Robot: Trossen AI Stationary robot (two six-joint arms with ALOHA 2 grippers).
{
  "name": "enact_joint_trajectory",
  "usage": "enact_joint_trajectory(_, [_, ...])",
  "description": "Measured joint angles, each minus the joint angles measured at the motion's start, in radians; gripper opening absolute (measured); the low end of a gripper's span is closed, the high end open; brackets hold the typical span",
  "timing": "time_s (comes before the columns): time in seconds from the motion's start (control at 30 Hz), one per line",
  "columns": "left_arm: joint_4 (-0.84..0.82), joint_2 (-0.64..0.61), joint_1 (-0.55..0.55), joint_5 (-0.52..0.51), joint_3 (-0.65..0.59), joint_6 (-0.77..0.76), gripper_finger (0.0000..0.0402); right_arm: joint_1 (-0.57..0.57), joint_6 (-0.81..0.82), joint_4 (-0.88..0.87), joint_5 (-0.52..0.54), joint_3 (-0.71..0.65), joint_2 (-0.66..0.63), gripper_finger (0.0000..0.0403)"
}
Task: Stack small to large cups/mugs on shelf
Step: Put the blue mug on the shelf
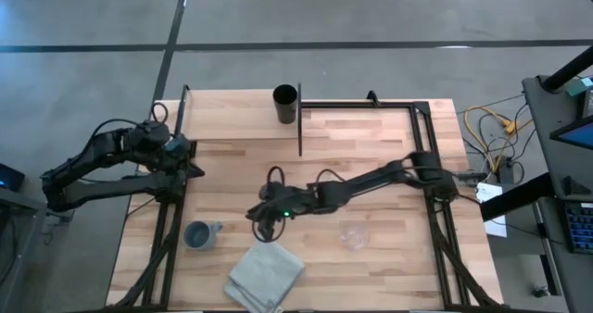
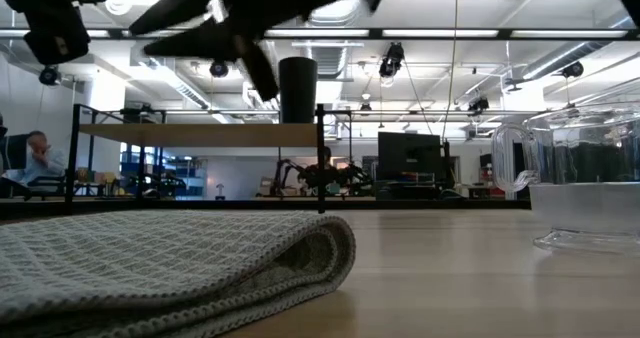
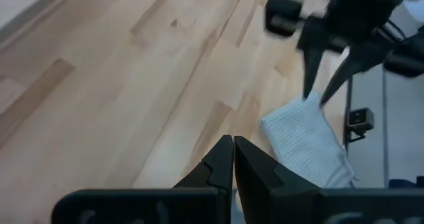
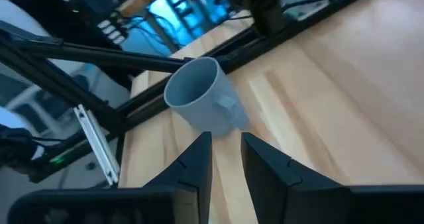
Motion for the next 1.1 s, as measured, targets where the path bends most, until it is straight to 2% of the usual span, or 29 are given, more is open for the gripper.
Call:
enact_joint_trajectory(0.2, [0.000,0.013,0.000,-0.074,0.000,-0.009,0.0000,-0.031,-0.061,0.073,-0.044,0.139,0.165,0.0073])
enact_joint_trajectory(0.37, [-0.012,0.015,0.000,-0.074,-0.001,-0.084,0.0000,-0.054,-0.117,0.076,-0.189,0.328,0.294,0.0069])
enact_joint_trajectory(0.47, [-0.051,0.018,0.000,-0.080,-0.001,-0.110,0.0000,-0.061,-0.148,0.070,-0.207,0.440,0.365,0.0068])
enact_joint_trajectory(0.57, [-0.137,0.019,0.000,-0.113,-0.002,-0.109,0.0000,-0.064,-0.190,-0.005,-0.208,0.544,0.412,0.0068])
enact_joint_trajectory(0.73, [-0.234,0.011,0.000,-0.149,-0.003,-0.101,0.0000,-0.064,-0.352,-0.308,-0.208,0.706,0.468,0.0068])
enact_joint_trajectory(0.8, [-0.233,0.001,0.000,-0.150,-0.003,-0.102,0.0000,-0.064,-0.399,-0.383,-0.208,0.732,0.477,0.0068])
enact_joint_trajectory(1.1, [-0.233,-0.018,0.000,-0.158,-0.003,-0.101,0.0000,-0.065,-0.422,-0.364,-0.211,0.739,0.479,0.0069])
